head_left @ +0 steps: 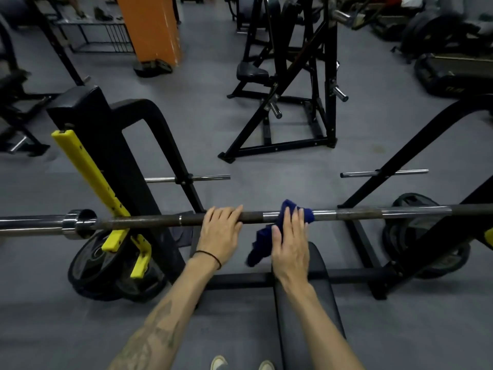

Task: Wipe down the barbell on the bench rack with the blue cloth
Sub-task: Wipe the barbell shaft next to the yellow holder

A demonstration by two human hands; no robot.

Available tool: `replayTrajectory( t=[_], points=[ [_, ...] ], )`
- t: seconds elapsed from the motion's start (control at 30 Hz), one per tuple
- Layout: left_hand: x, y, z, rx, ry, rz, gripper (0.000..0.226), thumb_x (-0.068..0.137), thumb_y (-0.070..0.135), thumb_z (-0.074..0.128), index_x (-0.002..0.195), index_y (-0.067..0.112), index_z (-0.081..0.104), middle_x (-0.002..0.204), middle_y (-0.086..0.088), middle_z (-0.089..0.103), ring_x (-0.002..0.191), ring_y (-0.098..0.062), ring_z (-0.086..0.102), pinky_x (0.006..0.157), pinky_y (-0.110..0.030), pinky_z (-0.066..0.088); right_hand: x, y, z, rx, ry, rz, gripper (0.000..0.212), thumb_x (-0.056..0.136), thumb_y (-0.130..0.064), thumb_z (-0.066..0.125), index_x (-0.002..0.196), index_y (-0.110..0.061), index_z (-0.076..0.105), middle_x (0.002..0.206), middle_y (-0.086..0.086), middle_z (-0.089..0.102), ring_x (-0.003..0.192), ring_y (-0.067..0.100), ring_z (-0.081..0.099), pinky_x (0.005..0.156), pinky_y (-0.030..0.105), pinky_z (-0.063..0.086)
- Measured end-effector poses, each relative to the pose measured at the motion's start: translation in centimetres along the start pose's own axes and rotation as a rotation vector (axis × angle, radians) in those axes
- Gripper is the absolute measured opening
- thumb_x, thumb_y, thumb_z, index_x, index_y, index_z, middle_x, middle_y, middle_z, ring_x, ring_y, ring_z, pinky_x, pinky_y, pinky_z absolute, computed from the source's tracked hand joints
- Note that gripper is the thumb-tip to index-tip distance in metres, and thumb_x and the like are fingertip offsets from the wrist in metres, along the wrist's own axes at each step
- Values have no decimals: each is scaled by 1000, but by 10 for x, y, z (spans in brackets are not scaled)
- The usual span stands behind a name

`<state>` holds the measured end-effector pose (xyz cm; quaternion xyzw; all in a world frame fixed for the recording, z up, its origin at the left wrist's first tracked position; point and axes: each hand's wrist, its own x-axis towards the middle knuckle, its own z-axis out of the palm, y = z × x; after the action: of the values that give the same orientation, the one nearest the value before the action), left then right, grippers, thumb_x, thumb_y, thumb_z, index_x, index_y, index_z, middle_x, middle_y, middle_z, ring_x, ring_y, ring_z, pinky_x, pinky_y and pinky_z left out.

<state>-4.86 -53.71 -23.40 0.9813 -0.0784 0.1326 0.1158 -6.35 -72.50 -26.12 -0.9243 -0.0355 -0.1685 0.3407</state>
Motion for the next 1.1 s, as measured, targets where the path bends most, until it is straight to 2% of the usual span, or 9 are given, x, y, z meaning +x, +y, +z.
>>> replayTrajectory(
  t=[0.1,0.23,0.4,0.5,0.6,0.77,0.87,0.97,1.1],
  points=[
    [-5,10,6,-13,61,-18,40,95,25,49,133,15,58,119,-2,62,115,-23,56,118,-49,30,-9,-37,15,27,-201,-115,70,108,-57,25,164,-16,15,173,1,3,159,12,-7,131,39,1],
    [2,11,1,-2,-1,63,44,91,32,35,125,16,59,110,-1,62,101,-24,58,103,-41,41,2,3,4,-154,-174,-425,63,111,-49,31,162,-12,31,171,5,20,159,16,13,128,44,17],
    [13,13,-2,61,-47,73,34,89,36,52,118,18,58,104,1,58,94,-22,55,92,-38,42,-14,-18,20,46,-1,-53,66,110,-46,33,163,-8,25,172,6,14,160,21,5,129,43,5],
    [16,20,0,105,-114,-27,20,94,28,50,113,21,56,106,3,56,98,-21,54,94,-36,38,-22,-44,33,46,-146,-203,68,111,-52,27,163,-7,24,173,7,13,160,21,5,129,42,4],
    [19,18,3,130,-29,9,17,82,25,57,98,20,59,91,1,59,83,-22,56,80,-36,43,-8,-4,18,-161,-90,-394,63,111,-49,28,161,-9,33,170,7,23,159,22,16,126,50,15],
    [29,15,8,202,-71,73,30,68,27,78,88,17,58,73,-2,60,64,-24,60,62,-35,45,-15,-27,23,68,-4,-26,70,110,-55,25,164,-9,21,173,5,10,161,24,4,129,45,6],
    [39,12,10,192,-9,104,22,64,18,78,78,15,62,61,-1,62,50,-24,61,51,-30,46,-15,-38,27,11,-195,-264,75,109,-59,30,164,-9,20,173,6,10,161,22,4,130,38,6],
    [41,9,11,186,-11,125,31,54,18,87,70,16,60,56,-1,60,45,-23,59,47,-28,45,6,12,2,-216,-138,-479,65,110,-50,32,161,-9,32,171,9,20,159,24,18,127,45,17],
    [42,8,14,185,-26,119,38,48,18,89,67,15,56,53,-3,57,42,-25,56,44,-29,44,1,2,11,-39,58,-83,67,111,-49,28,161,-6,29,171,11,20,160,27,12,128,49,13]
  ],
)
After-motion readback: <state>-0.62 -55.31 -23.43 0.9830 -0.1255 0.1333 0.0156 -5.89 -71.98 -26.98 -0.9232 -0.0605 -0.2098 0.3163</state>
